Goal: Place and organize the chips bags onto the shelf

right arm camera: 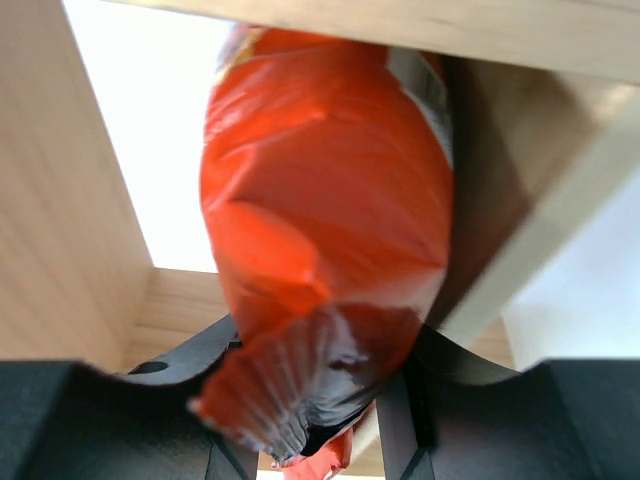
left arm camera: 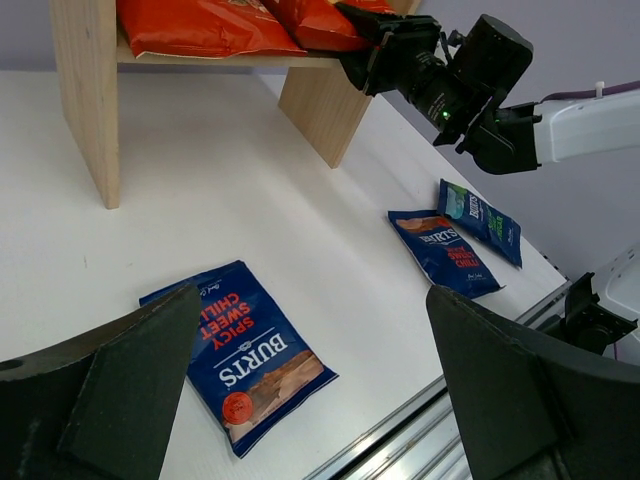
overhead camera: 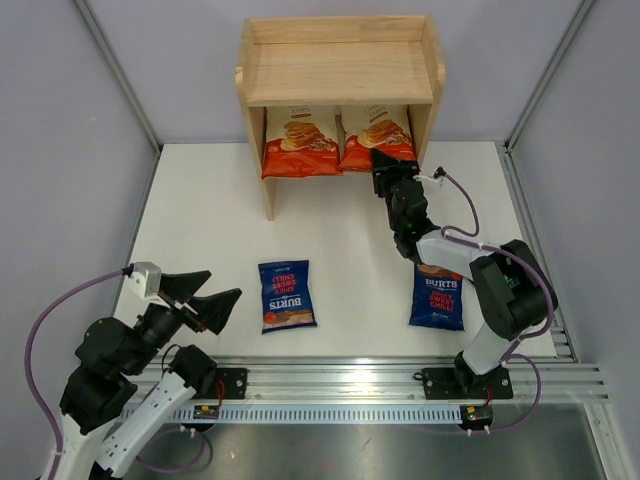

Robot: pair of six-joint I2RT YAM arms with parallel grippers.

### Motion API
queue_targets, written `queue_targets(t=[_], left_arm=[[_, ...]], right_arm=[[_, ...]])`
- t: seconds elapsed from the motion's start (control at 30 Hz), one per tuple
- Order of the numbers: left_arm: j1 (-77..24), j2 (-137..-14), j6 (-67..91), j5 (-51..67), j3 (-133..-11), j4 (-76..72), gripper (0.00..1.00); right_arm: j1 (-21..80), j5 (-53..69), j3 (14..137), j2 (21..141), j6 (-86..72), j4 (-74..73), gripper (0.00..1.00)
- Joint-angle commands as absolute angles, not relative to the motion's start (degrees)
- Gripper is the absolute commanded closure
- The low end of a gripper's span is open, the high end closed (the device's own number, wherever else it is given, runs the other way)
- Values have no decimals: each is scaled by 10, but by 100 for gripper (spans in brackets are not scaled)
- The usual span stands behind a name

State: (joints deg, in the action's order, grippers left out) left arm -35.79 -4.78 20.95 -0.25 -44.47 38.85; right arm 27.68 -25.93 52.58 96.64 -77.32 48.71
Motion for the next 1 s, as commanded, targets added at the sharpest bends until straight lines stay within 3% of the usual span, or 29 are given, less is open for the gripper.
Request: queue_targets(t=[0.0,0.1,0.2,0.23,0.33,0.4,0.53,0.63,0.67,0.7,0.8,0.97], left_arm=[[-357,-33,199,17,-444,358,1],[-357,-28,200,16,-445,360,1],[-357,-23,203,14,-446,362,1],[-357,-21,204,14,-446,362,1],[-358,-18,205,11,-444,362,1],[-358,-18,204,12,-444,361,1],[-358,-21,206,11,-444,362,1],[-358,-20,206,13,-444,362,1],[-358,-20,206,12,-444,362,1],[-358,-21,206,13,-444,362,1],[-358,-21,207,12,-443,362,1],[-358,-21,207,9,-444,363,1]], right_arm=[[273,-302,546,925,-780,426,65],[273,-294,554,912,-790,372,47],[273,-292,559,895,-796,316,44],[273,-287,567,889,-802,295,37],[273,-278,576,867,-819,215,28],[273,-272,574,850,-833,171,27],[274,-266,563,827,-841,145,29],[273,-265,553,813,-851,144,41],[274,-265,552,811,-853,145,52],[273,-262,552,809,-856,142,55],[273,-256,554,814,-866,149,65],[273,-259,568,836,-867,160,72]])
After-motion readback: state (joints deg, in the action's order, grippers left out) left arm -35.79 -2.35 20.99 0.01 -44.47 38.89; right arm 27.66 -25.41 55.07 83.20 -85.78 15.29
